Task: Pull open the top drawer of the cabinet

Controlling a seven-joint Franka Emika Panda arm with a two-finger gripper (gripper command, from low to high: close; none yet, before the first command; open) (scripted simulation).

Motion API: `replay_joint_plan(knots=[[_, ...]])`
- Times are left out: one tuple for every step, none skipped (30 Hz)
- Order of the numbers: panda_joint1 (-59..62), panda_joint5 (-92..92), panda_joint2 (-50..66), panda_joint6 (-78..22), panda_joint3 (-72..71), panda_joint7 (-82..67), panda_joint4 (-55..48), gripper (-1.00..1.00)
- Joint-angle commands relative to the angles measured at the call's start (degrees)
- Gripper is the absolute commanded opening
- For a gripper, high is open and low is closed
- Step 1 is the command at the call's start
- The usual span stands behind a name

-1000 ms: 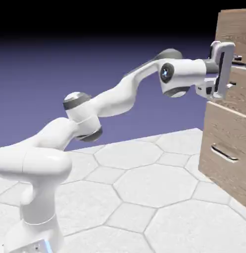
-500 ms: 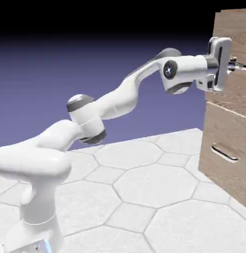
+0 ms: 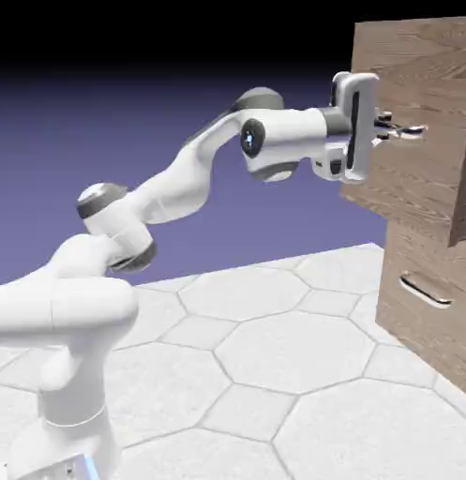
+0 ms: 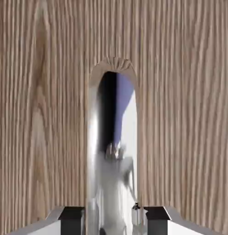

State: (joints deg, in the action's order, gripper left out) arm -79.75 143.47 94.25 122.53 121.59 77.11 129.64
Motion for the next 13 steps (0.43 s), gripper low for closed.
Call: replay_joint_plan(knots=[[-1.45,-0.85,0.39,-0.71,0.61,-0.11,2.07,-1.0],[-2.91,-1.6,0.81,-1.38,1.27,-0.3,4.15,-1.0],[-4.39,-2.42,1.26,-2.04,1.98,-0.46,6.23,-1.0],[-5.88,-3.32,1.75,-2.68,2.75,-0.6,8.3,-1.0],[-7.39,-4.29,2.28,-3.31,3.58,-0.71,10.38,-1.0],[-8.91,-5.35,2.85,-3.93,4.48,-0.78,12.45,-1.0],[-10.46,-6.51,3.49,-4.54,5.45,-0.82,14.53,-1.0],[-12.01,-7.79,4.19,-5.13,6.52,-0.82,16.61,-1.0],[-12.34,-8.07,4.34,-5.25,6.75,-0.81,17.04,-1.0],[-12.34,-8.07,4.34,-5.25,6.75,-0.81,17.04,1.0],[-12.34,-8.07,4.34,-5.25,6.75,-0.81,17.04,1.0],[-14.1,-9.76,5.07,-5.67,8.07,-0.81,19.12,1.0],[-15.87,-11.44,5.8,-6.08,9.38,-0.81,21.2,1.0]])
